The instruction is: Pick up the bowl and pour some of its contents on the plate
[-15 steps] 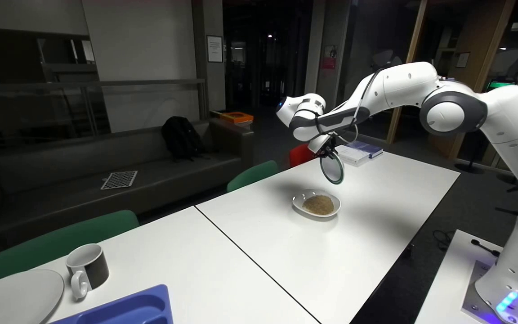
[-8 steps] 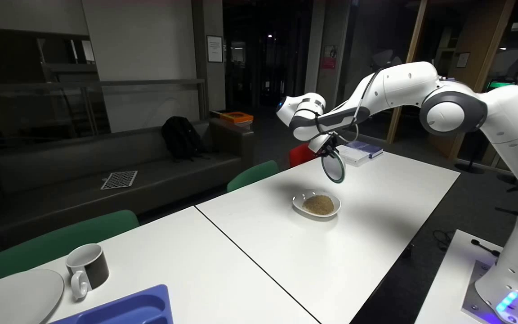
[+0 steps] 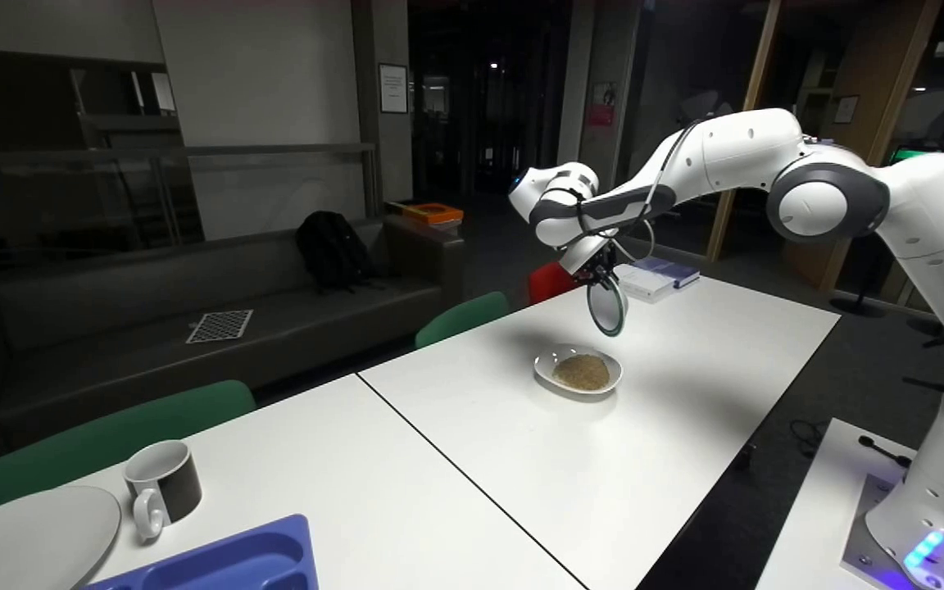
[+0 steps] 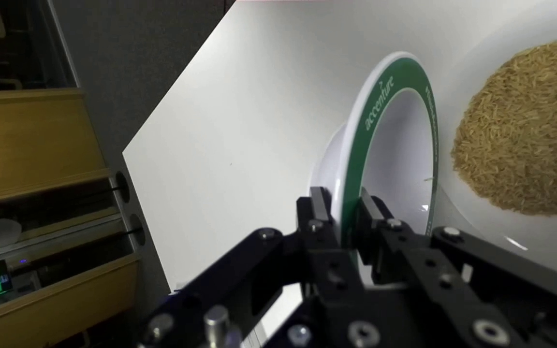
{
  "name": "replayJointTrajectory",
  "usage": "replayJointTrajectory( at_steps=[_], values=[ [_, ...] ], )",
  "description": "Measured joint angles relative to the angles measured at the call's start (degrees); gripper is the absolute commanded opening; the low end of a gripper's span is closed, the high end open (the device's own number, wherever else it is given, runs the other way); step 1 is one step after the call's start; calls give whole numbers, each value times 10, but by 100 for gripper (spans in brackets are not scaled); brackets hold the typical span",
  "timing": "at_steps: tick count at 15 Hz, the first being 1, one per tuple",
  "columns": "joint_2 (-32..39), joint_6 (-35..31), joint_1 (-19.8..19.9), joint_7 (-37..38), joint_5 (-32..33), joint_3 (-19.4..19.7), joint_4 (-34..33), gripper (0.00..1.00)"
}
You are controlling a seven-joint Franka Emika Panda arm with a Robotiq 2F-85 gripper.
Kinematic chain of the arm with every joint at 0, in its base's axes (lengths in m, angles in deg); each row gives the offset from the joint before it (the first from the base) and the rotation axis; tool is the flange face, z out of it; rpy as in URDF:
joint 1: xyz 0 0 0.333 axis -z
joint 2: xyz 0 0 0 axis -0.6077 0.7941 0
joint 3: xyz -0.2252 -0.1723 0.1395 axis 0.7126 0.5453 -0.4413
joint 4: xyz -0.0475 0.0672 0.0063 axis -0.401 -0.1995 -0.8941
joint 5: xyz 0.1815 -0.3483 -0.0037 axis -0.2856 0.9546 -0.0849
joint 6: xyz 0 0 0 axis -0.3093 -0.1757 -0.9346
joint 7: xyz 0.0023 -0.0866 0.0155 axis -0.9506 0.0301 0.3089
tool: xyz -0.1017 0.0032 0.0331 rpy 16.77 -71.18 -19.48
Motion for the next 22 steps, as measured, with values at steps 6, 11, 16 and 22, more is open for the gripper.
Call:
replayJointTrajectory(
  at_steps=[6,11,16,22],
  values=[
    [-67,-13,77,-11,-30,2,-2,4],
    [-105,-27,109,-11,-79,1,-2,4],
    [-138,-60,137,-22,-138,1,3,4],
    [-201,-123,218,-78,-237,5,47,4]
  ],
)
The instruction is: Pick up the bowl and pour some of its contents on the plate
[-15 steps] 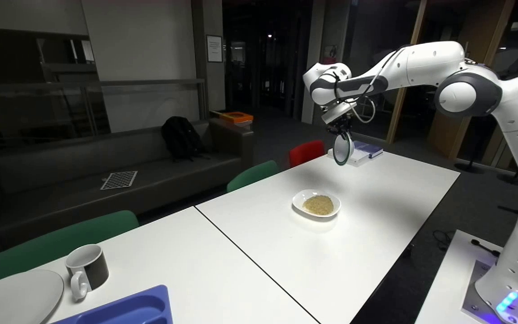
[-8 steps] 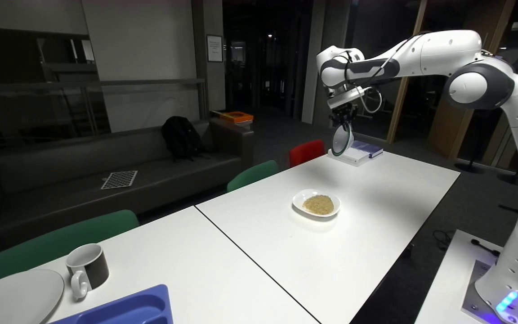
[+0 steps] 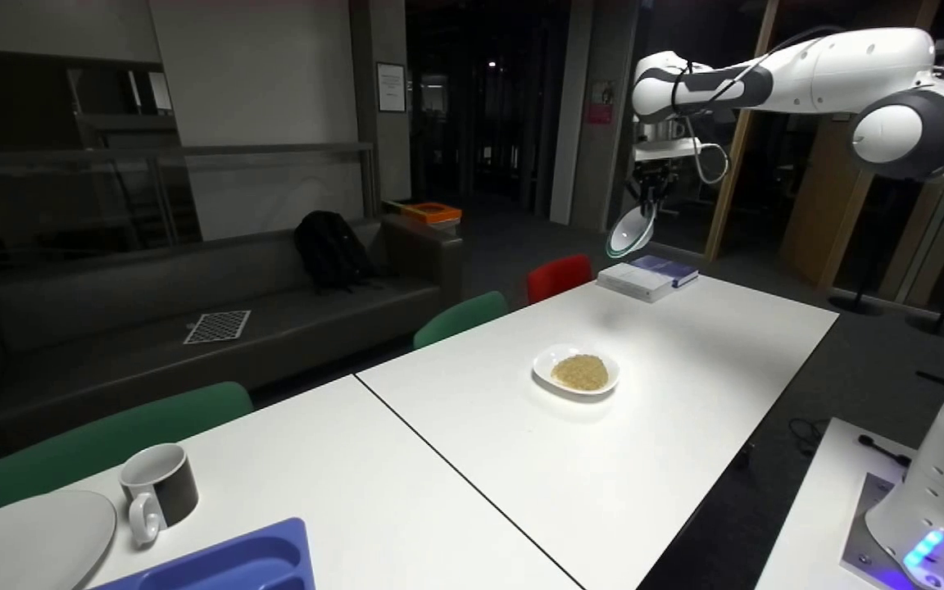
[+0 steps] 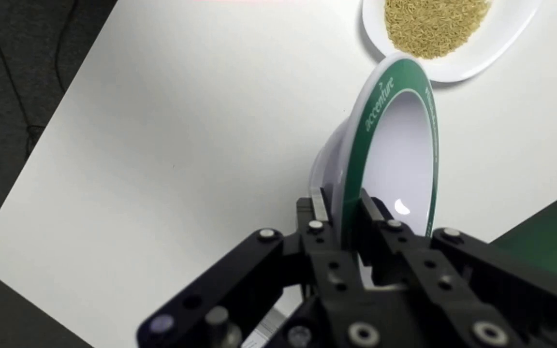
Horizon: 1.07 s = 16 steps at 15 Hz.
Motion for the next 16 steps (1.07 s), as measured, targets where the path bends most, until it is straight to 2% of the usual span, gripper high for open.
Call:
replayJointTrajectory(
  at_steps=[9,16],
  values=[
    [-72,-63,87,-116,-131,8,103,4],
    [-110,-127,115,-244,-218,37,205,4]
  ],
)
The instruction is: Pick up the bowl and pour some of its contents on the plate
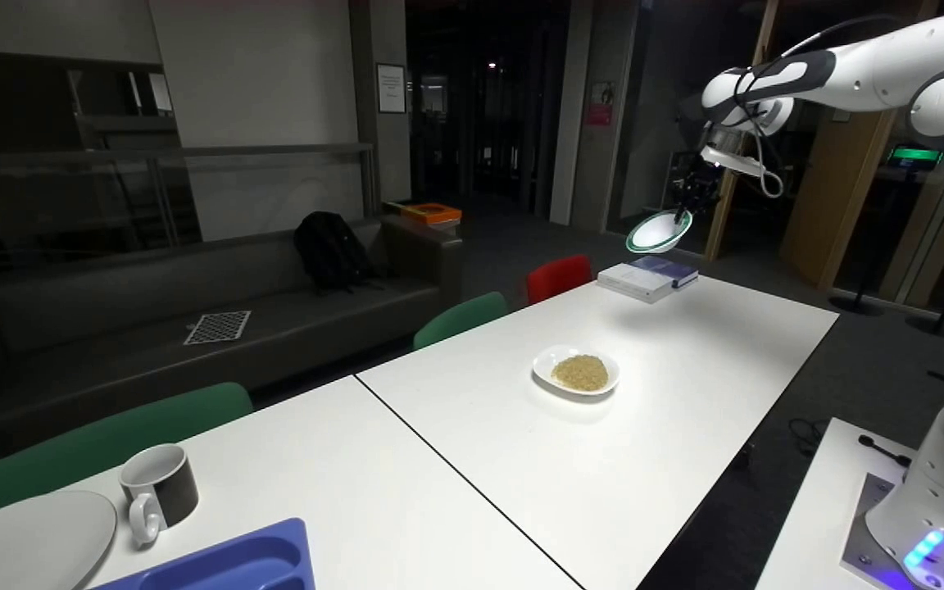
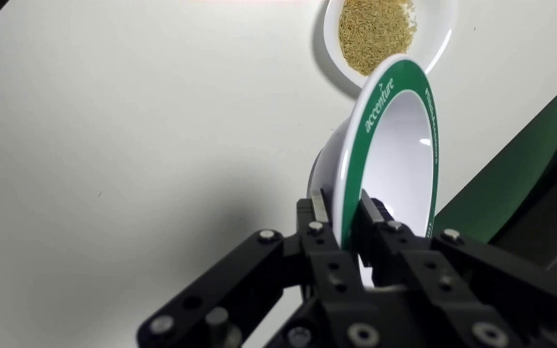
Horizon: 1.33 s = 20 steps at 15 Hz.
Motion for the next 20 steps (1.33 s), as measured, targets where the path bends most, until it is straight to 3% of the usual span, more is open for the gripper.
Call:
replayJointTrajectory(
  at_steps=[8,20],
  values=[
    [-11,-19,30,-128,-107,27,66,4],
    [42,-19,49,-206,-210,30,71,4]
  ],
)
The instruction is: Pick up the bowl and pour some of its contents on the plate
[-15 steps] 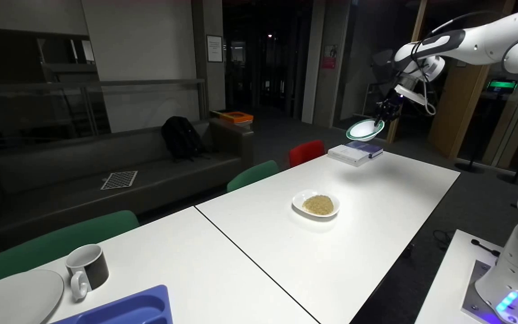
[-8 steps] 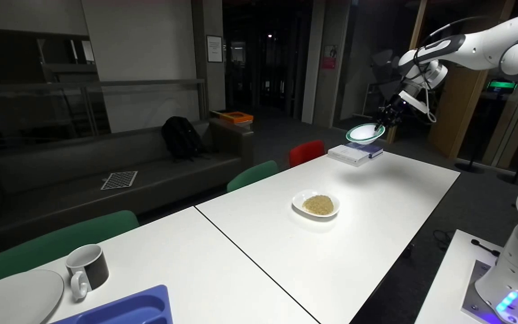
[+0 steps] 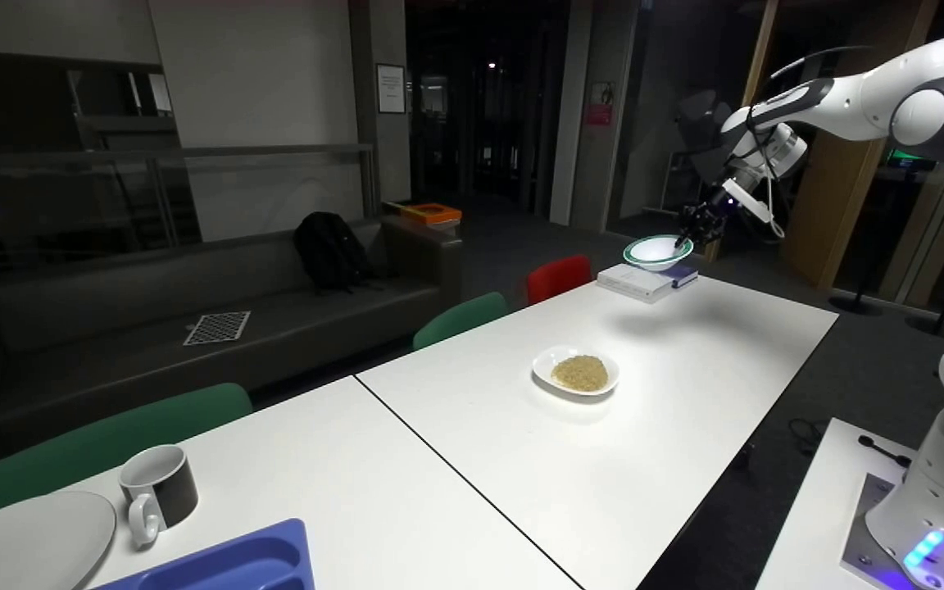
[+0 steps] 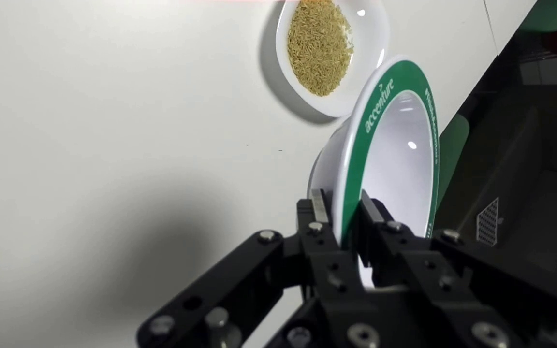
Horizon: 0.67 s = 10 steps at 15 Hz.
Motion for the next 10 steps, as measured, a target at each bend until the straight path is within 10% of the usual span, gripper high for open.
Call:
replayJointTrajectory(
  at_steps=[10],
  values=[
    [49,-18,1,-50,-37,-6,-4,18]
  ],
)
